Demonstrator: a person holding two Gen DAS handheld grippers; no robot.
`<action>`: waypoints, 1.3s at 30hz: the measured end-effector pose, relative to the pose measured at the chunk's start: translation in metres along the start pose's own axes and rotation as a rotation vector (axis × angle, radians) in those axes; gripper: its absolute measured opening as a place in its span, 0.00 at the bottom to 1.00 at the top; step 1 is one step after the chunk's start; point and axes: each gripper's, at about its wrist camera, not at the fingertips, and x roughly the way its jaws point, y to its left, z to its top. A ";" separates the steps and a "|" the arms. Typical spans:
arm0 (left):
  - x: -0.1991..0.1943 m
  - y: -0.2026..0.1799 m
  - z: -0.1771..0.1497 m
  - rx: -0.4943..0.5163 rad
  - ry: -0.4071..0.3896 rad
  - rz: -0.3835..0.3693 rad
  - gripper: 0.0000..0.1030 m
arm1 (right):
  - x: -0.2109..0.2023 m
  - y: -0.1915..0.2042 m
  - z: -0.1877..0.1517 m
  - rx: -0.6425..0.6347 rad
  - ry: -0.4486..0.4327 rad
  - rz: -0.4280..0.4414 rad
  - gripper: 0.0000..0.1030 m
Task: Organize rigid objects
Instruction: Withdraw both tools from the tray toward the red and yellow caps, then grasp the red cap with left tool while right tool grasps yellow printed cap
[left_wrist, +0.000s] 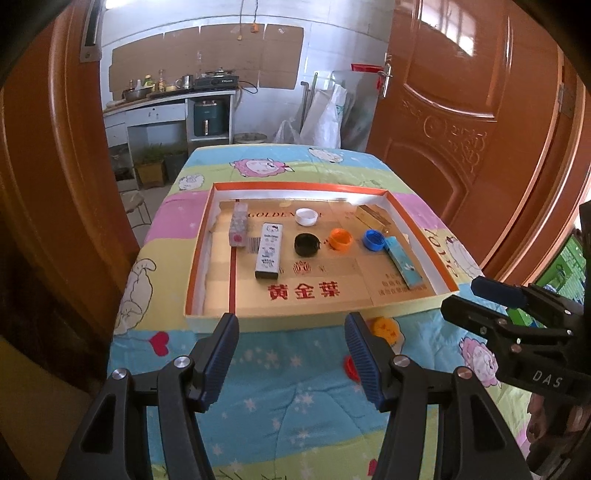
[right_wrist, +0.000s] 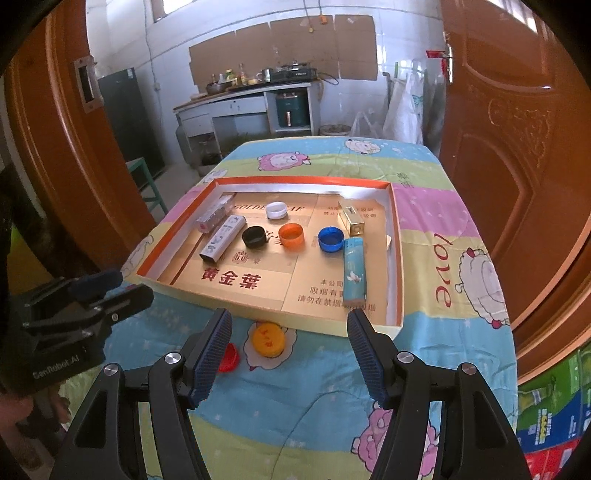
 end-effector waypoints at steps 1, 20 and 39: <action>-0.002 0.000 -0.002 -0.001 -0.001 0.001 0.58 | -0.002 0.001 -0.001 0.000 -0.002 0.001 0.65; 0.010 -0.033 -0.037 0.083 0.038 -0.050 0.58 | -0.011 -0.015 -0.031 0.035 0.009 -0.029 0.65; 0.067 -0.051 -0.043 0.138 0.120 -0.046 0.30 | 0.005 -0.043 -0.038 0.086 0.046 -0.049 0.65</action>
